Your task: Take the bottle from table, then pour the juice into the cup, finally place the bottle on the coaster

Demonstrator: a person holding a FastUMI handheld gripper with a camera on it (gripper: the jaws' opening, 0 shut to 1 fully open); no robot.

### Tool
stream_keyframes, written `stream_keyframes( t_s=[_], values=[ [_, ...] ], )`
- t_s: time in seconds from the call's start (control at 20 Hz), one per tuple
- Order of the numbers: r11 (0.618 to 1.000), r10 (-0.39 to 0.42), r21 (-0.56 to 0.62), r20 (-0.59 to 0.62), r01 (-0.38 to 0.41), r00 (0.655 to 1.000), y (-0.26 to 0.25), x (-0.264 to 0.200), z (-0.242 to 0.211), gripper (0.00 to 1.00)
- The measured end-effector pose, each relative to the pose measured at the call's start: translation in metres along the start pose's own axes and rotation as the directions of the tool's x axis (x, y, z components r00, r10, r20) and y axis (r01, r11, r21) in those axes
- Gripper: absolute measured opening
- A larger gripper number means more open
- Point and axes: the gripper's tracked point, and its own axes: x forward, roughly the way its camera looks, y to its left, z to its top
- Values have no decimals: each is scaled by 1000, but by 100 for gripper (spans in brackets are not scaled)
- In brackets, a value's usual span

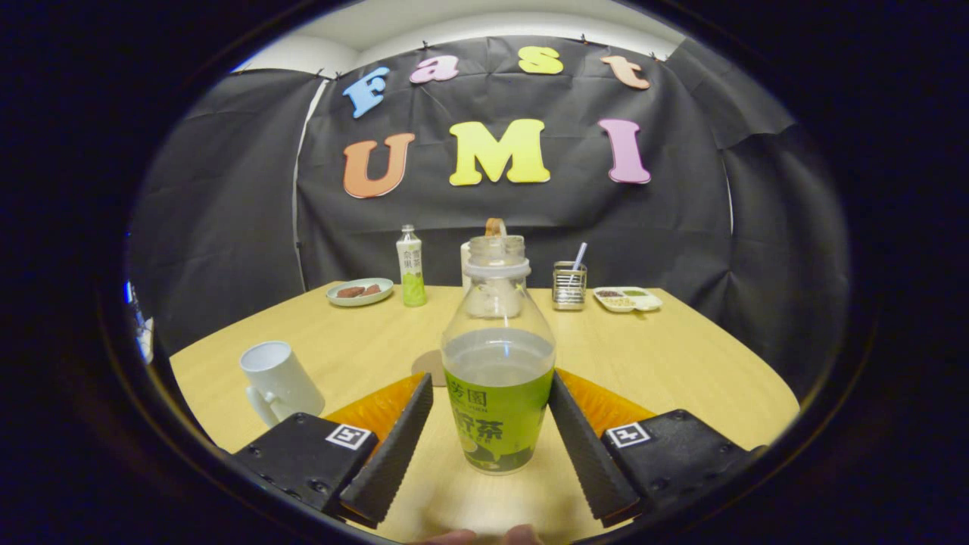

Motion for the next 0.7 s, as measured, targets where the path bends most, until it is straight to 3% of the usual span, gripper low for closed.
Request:
stream_keyframes(
  t_s=[0.45, 0.7],
  values=[
    [1000, -4, -17, -42, 3, 999, 1, 1, -7, 82],
    [978, -21, -209, -13, 18, 1000, 23, -5, 15, 80]
  ],
)
